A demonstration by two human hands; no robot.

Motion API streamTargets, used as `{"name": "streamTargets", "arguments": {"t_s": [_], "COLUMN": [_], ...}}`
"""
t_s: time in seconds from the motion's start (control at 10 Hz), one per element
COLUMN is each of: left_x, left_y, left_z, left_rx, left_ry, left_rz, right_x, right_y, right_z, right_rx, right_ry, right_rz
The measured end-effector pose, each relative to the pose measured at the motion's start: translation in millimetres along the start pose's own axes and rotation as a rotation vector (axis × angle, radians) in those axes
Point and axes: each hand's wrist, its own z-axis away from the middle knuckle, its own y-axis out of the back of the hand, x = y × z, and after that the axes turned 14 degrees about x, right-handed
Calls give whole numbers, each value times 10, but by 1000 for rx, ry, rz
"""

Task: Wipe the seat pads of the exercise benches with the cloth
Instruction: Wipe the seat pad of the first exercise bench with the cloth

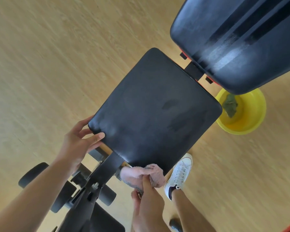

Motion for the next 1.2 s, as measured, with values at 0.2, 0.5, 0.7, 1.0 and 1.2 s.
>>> {"name": "streamTargets", "arguments": {"t_s": [0.2,0.5,0.7,1.0,1.2], "left_x": [-48,10,160,149,127], "left_y": [13,41,31,23,10], "left_z": [-27,0,21,19,33], "left_rx": [-2,-41,-29,-19,-16], "left_ry": [-50,-34,-64,-62,-63], "left_rz": [-38,-37,-130,-172,-150], "right_x": [-95,-165,-1364,-1407,-2305], "right_y": [-745,-42,297,42,-13], "right_z": [346,93,-243,-117,-451], "right_rx": [-209,188,439,69,477], "right_ry": [-267,-90,723,1419,1226], "right_rz": [-311,111,534,1436,1143]}}
